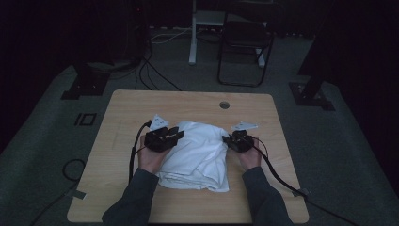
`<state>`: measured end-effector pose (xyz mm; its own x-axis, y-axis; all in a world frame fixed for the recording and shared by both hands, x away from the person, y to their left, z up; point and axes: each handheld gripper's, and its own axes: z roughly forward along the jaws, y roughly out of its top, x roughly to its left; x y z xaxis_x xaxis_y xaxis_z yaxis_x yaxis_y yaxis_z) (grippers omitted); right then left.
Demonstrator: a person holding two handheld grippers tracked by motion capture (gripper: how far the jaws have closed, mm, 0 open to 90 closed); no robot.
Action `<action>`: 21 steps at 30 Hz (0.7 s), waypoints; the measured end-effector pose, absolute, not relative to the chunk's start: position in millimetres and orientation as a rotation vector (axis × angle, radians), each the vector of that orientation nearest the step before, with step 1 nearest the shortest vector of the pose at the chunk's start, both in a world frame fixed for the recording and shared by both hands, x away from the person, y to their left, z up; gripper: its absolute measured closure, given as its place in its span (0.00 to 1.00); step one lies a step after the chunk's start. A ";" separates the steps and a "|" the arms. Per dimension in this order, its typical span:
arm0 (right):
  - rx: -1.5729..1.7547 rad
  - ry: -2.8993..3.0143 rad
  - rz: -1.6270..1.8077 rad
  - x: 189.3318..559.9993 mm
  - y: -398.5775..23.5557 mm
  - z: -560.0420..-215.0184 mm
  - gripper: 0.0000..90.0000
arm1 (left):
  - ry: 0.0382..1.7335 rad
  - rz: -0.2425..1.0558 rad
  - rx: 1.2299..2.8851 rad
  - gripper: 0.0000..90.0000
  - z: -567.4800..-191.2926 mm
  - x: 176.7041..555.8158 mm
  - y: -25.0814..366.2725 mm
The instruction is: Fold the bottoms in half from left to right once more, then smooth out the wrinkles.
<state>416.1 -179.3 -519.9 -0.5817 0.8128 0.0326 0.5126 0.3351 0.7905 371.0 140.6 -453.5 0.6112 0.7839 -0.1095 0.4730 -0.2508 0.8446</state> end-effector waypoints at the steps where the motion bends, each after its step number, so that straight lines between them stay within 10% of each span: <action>1: 1.172 2.236 1.119 416.7 -179.2 -519.6 0.87 | 1.003 0.394 1.929 0.76 -461.4 373.2 141.5; 8: 1.162 2.247 1.103 415.6 -177.9 -519.2 0.84 | 0.993 0.351 2.051 0.78 -504.5 370.5 127.7; 14: 1.123 2.231 1.094 391.3 -181.4 -505.0 0.53 | 1.031 0.341 2.003 0.79 -521.8 366.0 126.8; 21: 1.021 2.268 1.172 340.2 -180.8 -500.8 0.49 | 1.045 0.328 1.976 0.78 -522.3 363.7 127.2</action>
<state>340.2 -180.8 -500.8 -0.6588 0.7523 -0.0104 0.4268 0.3851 0.8182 363.7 127.2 -522.3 0.6157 0.7737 -0.1493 0.5493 -0.2856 0.7853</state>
